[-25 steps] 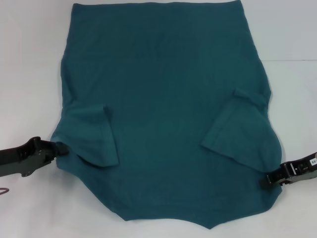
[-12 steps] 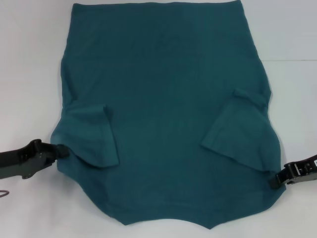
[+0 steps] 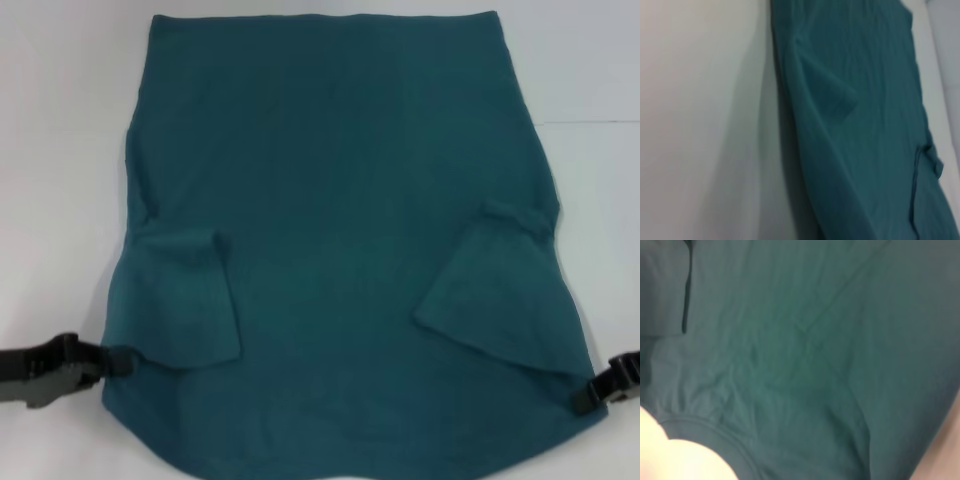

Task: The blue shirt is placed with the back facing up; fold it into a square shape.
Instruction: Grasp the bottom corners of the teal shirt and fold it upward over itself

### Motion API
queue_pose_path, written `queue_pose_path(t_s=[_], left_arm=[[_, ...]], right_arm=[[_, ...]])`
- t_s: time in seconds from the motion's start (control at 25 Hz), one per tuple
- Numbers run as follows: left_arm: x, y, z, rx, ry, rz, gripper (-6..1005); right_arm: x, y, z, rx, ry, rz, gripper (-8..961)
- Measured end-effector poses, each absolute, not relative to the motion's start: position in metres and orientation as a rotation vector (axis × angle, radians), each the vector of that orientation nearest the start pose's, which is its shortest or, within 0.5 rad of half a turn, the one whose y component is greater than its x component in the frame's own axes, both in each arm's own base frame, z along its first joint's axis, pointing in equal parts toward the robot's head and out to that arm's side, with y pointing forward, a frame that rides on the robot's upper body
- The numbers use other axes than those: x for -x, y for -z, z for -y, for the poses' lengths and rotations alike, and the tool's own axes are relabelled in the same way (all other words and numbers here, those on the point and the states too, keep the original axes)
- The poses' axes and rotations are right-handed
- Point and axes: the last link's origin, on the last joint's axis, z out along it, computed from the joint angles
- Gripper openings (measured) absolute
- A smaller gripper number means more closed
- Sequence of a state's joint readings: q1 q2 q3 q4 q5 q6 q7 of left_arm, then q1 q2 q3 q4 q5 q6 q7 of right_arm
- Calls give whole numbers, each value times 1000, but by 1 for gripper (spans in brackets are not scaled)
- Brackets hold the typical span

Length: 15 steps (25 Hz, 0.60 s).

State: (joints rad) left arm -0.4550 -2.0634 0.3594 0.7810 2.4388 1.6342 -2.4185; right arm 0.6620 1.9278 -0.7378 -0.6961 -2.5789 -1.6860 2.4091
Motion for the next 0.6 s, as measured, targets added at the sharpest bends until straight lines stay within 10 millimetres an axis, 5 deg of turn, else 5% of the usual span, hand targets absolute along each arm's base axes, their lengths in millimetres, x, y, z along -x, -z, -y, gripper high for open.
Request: queue_pose_path(t_s=[0.6], left_arm=[[349, -56, -238, -2147, -470, -2388, 32]], right_arm=[[-312, -51, -293, 2520, 250, -1979, 65]])
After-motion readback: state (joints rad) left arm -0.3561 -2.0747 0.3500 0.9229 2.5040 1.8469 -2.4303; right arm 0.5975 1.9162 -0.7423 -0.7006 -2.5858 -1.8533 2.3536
